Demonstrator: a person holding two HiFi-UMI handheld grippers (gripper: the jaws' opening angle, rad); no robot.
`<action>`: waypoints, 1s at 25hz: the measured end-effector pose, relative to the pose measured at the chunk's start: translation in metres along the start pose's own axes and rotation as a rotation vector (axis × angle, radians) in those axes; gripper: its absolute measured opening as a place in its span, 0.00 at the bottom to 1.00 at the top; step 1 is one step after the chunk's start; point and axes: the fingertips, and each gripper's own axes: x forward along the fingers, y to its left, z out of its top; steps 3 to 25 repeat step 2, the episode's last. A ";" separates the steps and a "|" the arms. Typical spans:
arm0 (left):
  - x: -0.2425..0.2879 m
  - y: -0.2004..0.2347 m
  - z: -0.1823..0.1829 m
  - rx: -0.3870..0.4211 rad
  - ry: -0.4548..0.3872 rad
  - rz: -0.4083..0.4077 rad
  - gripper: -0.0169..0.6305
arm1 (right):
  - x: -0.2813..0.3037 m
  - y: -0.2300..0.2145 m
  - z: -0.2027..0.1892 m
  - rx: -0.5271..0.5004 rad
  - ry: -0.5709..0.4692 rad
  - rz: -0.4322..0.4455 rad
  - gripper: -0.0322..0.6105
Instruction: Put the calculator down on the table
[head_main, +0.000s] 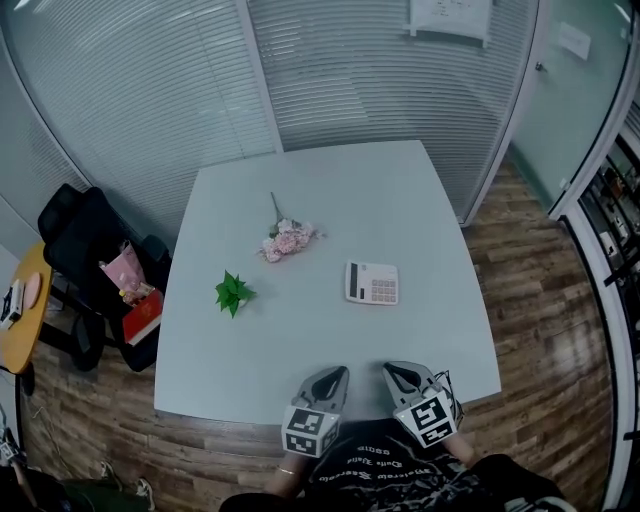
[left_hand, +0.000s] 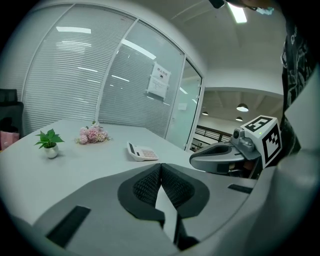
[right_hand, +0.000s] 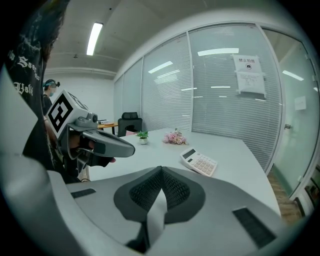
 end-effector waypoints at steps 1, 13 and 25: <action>0.001 -0.002 -0.002 0.003 0.013 -0.008 0.06 | 0.001 -0.001 -0.001 0.003 0.002 0.000 0.06; 0.002 -0.003 -0.005 0.005 0.027 -0.016 0.06 | 0.001 -0.001 -0.001 0.006 0.004 0.001 0.06; 0.002 -0.003 -0.005 0.005 0.027 -0.016 0.06 | 0.001 -0.001 -0.001 0.006 0.004 0.001 0.06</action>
